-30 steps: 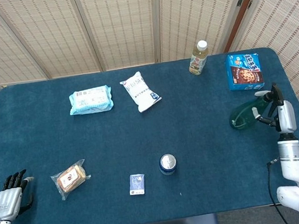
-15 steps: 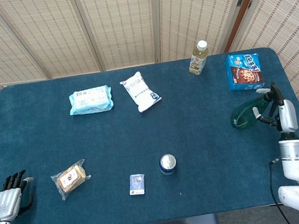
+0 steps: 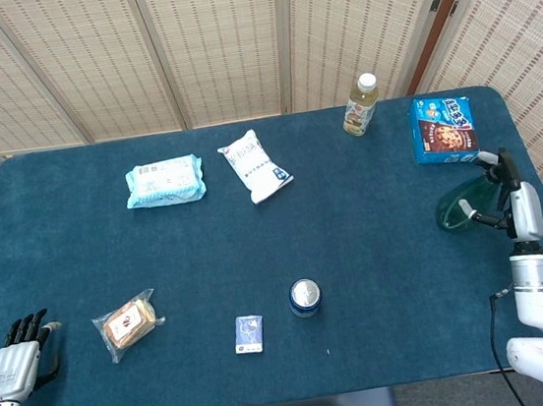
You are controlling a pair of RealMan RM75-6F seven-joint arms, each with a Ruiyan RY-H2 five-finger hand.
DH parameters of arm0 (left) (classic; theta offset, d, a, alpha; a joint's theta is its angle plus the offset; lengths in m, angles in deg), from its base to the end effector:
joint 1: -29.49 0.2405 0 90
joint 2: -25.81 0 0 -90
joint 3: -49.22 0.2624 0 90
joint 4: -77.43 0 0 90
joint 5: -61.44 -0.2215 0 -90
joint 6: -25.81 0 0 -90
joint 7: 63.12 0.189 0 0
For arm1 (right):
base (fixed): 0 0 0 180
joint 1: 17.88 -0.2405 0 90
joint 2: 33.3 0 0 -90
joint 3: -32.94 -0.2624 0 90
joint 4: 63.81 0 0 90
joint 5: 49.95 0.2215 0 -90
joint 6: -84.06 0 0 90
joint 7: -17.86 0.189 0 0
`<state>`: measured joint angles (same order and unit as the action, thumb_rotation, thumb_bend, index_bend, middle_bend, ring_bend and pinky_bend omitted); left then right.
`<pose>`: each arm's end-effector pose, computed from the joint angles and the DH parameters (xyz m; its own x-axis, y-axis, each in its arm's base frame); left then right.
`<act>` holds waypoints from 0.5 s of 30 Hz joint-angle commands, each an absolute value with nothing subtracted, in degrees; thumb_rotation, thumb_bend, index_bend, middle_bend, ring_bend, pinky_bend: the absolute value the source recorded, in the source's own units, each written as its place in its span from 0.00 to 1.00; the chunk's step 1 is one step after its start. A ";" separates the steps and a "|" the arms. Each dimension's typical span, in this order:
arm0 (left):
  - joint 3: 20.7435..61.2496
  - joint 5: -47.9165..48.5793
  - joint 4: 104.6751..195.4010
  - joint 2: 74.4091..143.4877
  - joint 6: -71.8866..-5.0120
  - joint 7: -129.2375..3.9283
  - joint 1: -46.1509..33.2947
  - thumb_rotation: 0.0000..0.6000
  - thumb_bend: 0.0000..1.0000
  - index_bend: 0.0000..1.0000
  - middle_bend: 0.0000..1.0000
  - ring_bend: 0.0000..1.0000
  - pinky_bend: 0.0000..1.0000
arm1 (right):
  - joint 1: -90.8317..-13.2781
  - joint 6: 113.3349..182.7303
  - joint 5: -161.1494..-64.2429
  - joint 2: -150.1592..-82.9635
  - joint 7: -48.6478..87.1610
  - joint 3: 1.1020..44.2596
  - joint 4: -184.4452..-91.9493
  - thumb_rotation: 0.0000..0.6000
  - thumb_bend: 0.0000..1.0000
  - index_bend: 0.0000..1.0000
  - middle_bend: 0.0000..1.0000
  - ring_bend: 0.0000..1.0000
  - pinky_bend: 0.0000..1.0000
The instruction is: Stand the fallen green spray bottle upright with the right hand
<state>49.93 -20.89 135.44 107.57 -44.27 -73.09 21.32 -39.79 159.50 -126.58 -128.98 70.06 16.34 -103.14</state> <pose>-0.4334 0.2372 0.0730 0.4735 0.2559 0.8428 0.8617 0.0634 -0.5034 -0.3733 -0.3764 0.1105 -0.2521 0.2398 0.9375 -0.9677 -0.0614 -0.2446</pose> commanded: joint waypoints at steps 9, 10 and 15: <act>49.88 -20.59 135.46 107.54 -44.22 -72.80 21.50 1.00 0.50 0.22 0.07 0.00 0.00 | -40.34 157.98 -126.46 -131.59 73.88 16.58 -98.23 1.00 0.13 0.22 0.30 0.25 0.30; 49.87 -20.58 135.54 107.52 -44.23 -72.74 21.51 1.00 0.50 0.22 0.07 0.00 0.00 | -40.37 157.88 -126.49 -131.72 74.22 16.62 -97.83 1.00 0.13 0.21 0.29 0.25 0.30; 49.86 -20.47 135.82 107.55 -44.05 -72.20 21.47 1.00 0.50 0.22 0.07 0.00 0.00 | -40.42 157.83 -126.56 -132.21 75.37 16.69 -96.54 1.00 0.13 0.19 0.29 0.24 0.30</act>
<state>49.87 -20.49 135.80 107.55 -44.07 -72.22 21.48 -40.41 157.84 -126.54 -132.12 75.24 16.67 -96.64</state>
